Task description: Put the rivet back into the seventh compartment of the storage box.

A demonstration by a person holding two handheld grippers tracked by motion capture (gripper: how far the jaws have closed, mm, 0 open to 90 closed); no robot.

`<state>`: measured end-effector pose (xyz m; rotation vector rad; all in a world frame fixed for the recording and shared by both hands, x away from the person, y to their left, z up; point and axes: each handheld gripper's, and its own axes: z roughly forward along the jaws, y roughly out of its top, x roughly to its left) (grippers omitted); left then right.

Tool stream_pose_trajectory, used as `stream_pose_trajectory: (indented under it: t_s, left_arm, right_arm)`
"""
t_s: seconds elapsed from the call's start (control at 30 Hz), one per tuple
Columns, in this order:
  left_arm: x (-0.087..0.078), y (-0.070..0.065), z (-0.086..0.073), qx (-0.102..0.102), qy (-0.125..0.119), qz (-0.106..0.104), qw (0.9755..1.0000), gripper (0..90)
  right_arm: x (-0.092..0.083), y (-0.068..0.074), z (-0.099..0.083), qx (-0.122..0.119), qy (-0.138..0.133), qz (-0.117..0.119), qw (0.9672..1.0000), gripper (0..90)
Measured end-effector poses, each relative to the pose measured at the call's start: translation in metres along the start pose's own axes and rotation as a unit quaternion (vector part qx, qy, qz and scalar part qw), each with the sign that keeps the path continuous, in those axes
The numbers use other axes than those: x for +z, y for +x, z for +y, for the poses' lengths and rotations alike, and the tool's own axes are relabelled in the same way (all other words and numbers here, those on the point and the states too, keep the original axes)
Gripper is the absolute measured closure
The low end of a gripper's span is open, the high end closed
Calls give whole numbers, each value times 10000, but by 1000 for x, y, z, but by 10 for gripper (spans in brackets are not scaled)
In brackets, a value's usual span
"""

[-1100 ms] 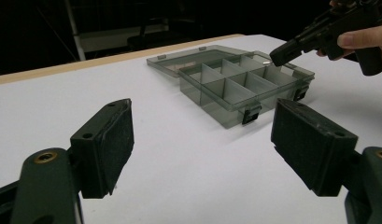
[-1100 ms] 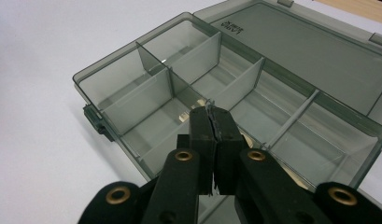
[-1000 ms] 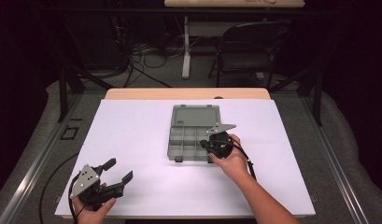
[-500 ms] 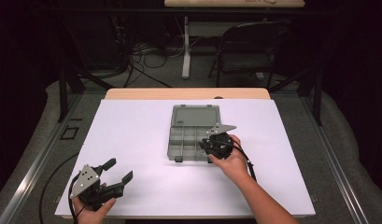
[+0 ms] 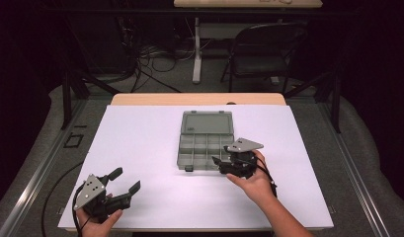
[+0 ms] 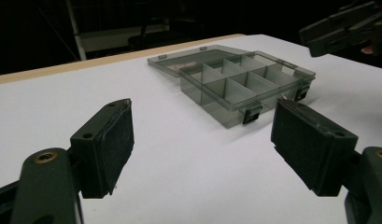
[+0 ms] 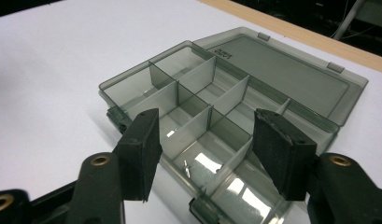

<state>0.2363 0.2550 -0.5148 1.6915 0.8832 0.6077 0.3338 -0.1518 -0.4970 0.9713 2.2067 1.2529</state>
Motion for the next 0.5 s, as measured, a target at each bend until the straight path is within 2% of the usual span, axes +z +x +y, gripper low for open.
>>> stream_pose_trajectory:
  t_s: [0.07, 0.2, 0.5]
  left_arm:
    - [0, 0, 0, -4, -3, 5, 10000, 211]
    - [1, 0, 0, 1, -7, 0, 10000, 211]
    - [2, 1, 0, -22, 28, 8, 10000, 211]
  right_arm:
    - [-8, 1, -4, 7, -65, -16, 10000, 401]
    - [-23, 5, -11, -130, -162, -71, 9998, 395]
    - [-58, 8, -35, -122, -566, -111, 9983, 384]
